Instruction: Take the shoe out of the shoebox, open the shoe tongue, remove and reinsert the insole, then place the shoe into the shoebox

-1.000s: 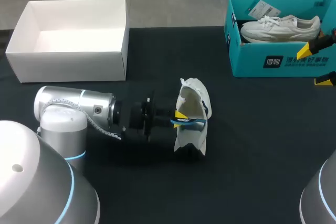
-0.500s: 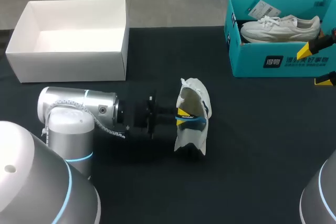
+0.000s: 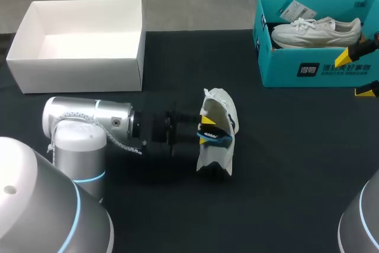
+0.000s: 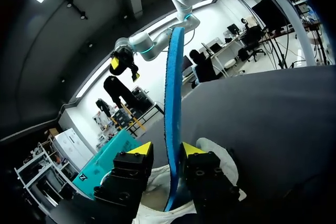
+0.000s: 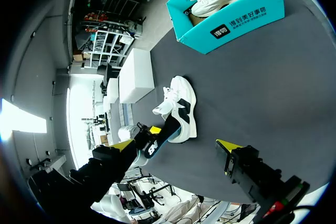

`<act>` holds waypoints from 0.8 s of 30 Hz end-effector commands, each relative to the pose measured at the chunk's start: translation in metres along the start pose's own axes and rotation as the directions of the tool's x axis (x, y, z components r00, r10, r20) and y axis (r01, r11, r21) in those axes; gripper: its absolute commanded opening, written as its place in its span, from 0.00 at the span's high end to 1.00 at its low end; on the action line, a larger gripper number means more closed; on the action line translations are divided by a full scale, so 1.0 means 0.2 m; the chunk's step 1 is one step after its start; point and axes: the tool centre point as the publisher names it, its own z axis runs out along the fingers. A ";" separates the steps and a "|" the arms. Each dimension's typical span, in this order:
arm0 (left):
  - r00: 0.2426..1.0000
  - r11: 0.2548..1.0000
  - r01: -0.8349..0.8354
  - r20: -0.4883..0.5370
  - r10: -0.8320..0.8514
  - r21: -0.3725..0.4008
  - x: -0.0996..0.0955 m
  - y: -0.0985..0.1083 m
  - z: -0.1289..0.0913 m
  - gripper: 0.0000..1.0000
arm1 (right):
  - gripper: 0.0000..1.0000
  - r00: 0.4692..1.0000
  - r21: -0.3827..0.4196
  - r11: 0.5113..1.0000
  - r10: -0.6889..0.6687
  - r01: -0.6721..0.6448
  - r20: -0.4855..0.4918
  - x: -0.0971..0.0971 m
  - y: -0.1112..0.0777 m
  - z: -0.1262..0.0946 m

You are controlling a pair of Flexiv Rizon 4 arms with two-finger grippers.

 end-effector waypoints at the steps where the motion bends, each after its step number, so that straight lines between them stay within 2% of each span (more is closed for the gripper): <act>1: 1.000 1.000 -0.004 -0.012 0.005 0.012 0.01 -0.07 -0.06 0.69 | 0.00 1.000 0.000 1.000 0.001 -0.001 0.001 0.00 0.00 0.00; 5: 0.999 0.999 -0.002 -0.050 0.004 0.043 0.05 -0.12 -0.05 0.79 | 0.00 1.000 0.000 1.000 0.001 -0.001 0.001 0.00 0.00 0.00; 6: 0.998 0.999 0.001 -0.057 0.002 0.047 0.06 -0.12 -0.05 0.96 | 0.00 1.000 0.000 1.000 0.001 -0.001 0.001 0.00 0.00 0.00; 7: 0.998 0.999 0.001 -0.068 0.003 0.051 0.07 -0.13 -0.04 1.00 | 0.00 1.000 0.000 1.000 0.001 -0.001 0.001 0.00 0.00 0.00; 13: 0.997 0.999 -0.009 -0.079 0.013 0.041 0.10 -0.11 0.00 1.00 | 0.00 1.000 0.000 1.000 0.001 -0.001 0.001 0.00 0.00 0.00; 24: 1.000 1.000 -0.018 0.010 0.018 -0.025 0.09 -0.01 0.04 1.00 | 0.00 1.000 0.000 1.000 0.001 -0.001 0.001 0.00 0.00 0.00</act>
